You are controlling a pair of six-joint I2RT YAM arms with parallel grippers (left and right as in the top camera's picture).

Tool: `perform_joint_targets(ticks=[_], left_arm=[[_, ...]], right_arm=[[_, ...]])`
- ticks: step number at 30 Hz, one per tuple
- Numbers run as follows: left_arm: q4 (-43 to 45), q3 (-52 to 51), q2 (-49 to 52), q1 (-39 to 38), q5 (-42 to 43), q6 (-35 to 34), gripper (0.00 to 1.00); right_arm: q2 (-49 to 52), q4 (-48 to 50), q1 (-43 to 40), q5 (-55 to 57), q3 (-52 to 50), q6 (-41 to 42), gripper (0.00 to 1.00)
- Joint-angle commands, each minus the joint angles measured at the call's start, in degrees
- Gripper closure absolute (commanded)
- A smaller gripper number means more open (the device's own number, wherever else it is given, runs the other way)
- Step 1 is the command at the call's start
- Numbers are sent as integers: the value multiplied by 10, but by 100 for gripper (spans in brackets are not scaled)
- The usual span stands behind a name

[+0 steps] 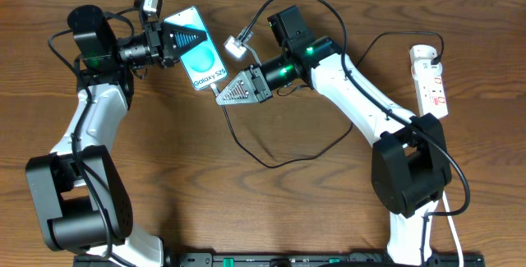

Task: Plug charger to phone and switch on socket
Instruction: 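Push the connector into the phone's bottom port with the right gripper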

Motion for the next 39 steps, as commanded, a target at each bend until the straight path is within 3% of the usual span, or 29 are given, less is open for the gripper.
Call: perform_joint_targets(ticks=[1, 22, 39], left_arm=[[7, 7, -3, 1, 16, 3, 93], [7, 7, -3, -1, 16, 3, 93], [7, 7, -3, -28, 16, 25, 93]], right_arm=[[4, 2, -5, -8, 7, 5, 98], [4, 10, -16, -8, 7, 8, 98], [4, 108, -23, -8, 7, 122, 98]])
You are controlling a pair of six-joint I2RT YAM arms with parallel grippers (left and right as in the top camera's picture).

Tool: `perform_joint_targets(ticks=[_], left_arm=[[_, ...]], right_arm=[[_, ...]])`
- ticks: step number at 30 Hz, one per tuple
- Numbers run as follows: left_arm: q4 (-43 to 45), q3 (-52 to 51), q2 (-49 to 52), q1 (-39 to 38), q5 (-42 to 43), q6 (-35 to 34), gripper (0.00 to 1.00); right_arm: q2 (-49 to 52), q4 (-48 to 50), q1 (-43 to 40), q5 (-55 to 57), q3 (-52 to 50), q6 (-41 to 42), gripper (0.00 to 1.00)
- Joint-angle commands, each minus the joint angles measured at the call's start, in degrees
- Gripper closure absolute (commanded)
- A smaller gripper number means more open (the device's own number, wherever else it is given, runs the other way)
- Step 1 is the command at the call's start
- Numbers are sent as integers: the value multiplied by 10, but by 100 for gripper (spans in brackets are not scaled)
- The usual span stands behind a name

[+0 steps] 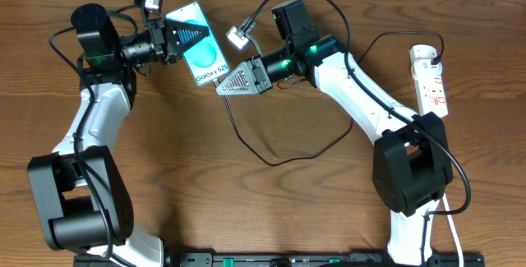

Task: Plug charger to phone and switch on socket
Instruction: 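Push the connector into the phone's bottom port with the right gripper, then open the right gripper off the connector and lower the phone with the left gripper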

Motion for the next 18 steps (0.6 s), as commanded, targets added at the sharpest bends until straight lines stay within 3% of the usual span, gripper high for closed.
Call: perform_joint_targets(ticks=[1, 5, 7, 14, 15, 18], left_arm=[[0, 5, -3, -16, 51, 14, 93], [0, 5, -3, -16, 51, 14, 93], [0, 5, -3, -16, 51, 14, 93], [0, 5, -3, -16, 51, 14, 93], [1, 5, -3, -16, 51, 14, 93], [0, 5, -3, -16, 51, 14, 93]], right_arm=[[3, 18, -12, -6, 9, 16, 98], [3, 17, -12, -6, 9, 15, 99], [3, 17, -12, -6, 9, 15, 91], [3, 17, -11, -6, 9, 15, 7], [3, 17, -10, -6, 9, 15, 1], [3, 17, -10, -6, 9, 15, 1]])
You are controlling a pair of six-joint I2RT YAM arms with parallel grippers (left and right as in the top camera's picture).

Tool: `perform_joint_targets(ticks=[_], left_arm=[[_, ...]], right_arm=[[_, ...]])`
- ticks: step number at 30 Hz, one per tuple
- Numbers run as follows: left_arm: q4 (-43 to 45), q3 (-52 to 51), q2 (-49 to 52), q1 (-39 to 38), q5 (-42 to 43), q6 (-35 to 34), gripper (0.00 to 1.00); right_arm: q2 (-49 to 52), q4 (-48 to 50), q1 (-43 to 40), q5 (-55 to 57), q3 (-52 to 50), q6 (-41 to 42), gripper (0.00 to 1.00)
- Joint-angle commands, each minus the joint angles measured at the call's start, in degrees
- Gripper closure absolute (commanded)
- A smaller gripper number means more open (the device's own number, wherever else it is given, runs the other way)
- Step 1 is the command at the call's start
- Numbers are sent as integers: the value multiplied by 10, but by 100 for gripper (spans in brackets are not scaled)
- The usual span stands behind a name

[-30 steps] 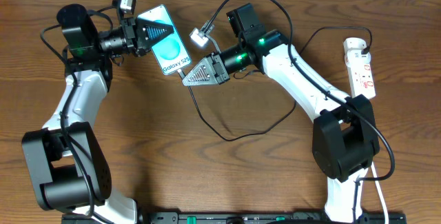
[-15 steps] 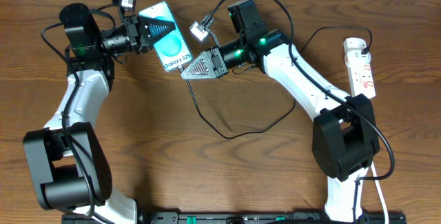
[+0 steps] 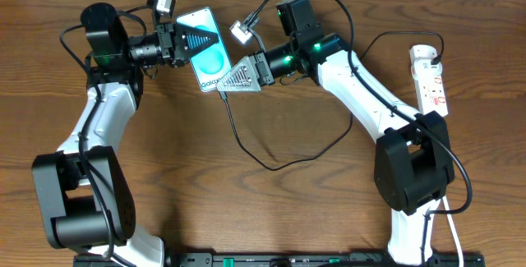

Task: Plug charger to phone and switch on socket
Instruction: 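Open the right gripper off the connector and lower the phone with the left gripper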

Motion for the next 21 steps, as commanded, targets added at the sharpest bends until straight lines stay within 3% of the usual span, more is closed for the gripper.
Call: perform_joint_targets(ticks=[1, 6, 21], left_arm=[[4, 5, -3, 2, 17, 8, 93], [3, 5, -3, 8, 16, 16, 93], [-17, -2, 13, 73, -5, 27, 93]], right_arm=[[2, 1, -2, -5, 8, -1, 1], [2, 2, -16, 56, 8, 33, 1], [2, -15, -86, 73, 8, 46, 1]])
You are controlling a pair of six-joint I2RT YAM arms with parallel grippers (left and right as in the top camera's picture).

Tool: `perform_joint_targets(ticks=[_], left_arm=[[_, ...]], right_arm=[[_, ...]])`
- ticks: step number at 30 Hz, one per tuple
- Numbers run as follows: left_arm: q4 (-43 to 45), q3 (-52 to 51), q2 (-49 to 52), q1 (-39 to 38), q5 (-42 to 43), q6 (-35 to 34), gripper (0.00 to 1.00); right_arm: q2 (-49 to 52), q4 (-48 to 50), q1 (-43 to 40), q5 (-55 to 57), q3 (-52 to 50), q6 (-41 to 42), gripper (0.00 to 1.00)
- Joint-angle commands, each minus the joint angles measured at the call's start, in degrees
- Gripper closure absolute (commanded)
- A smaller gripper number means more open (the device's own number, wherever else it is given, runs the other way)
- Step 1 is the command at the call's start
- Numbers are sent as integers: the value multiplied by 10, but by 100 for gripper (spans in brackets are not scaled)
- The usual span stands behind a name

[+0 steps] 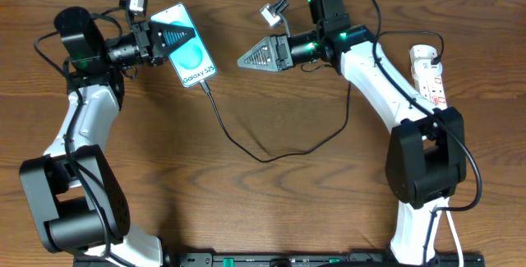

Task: Plug charger to phone and switch on socket
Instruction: 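Open the right gripper off the connector and lower the phone with the left gripper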

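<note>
A phone [192, 53] with a teal screen reading Galaxy S25 sits at the back left, and my left gripper [168, 37] is shut on its upper end. A black charger cable [263, 158] is plugged into the phone's lower end [205, 88]. It loops across the table toward the white power strip [431, 74] at the right edge. My right gripper [243, 60] hangs to the right of the phone, well apart from the cable and plug, with nothing in it. Its fingers show side-on as one triangle.
The power strip has red switches and its own lead running off the far right. My right arm stretches from the front right across to the back centre. The left arm comes up along the left side. The cable loop lies mid-table.
My right gripper has let go of the plug and now sits farther right, away from the phone. The plug stays in the phone. The left gripper and phone have shifted left.
At first my left gripper held the phone while my right gripper held the plug at the phone's lower end. Both stayed together there as they shifted toward the back. Now the cable is in the phone and the right gripper is clear.
</note>
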Motion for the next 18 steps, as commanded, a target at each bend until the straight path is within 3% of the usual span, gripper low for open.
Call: perform_joint_targets(ticks=[1, 8, 13, 18], left_arm=[[-19, -10, 15, 14, 2, 23, 93], [-97, -79, 16, 23, -70, 95, 93], [-256, -89, 16, 22, -139, 214, 93], [-435, -89, 16, 21, -258, 340, 93]], right_arm=[[2, -26, -19, 33, 8, 15, 1], [2, -128, -29, 150, 8, 2, 1], [2, -187, -29, 191, 8, -33, 1], [2, -207, -27, 201, 8, -48, 1]])
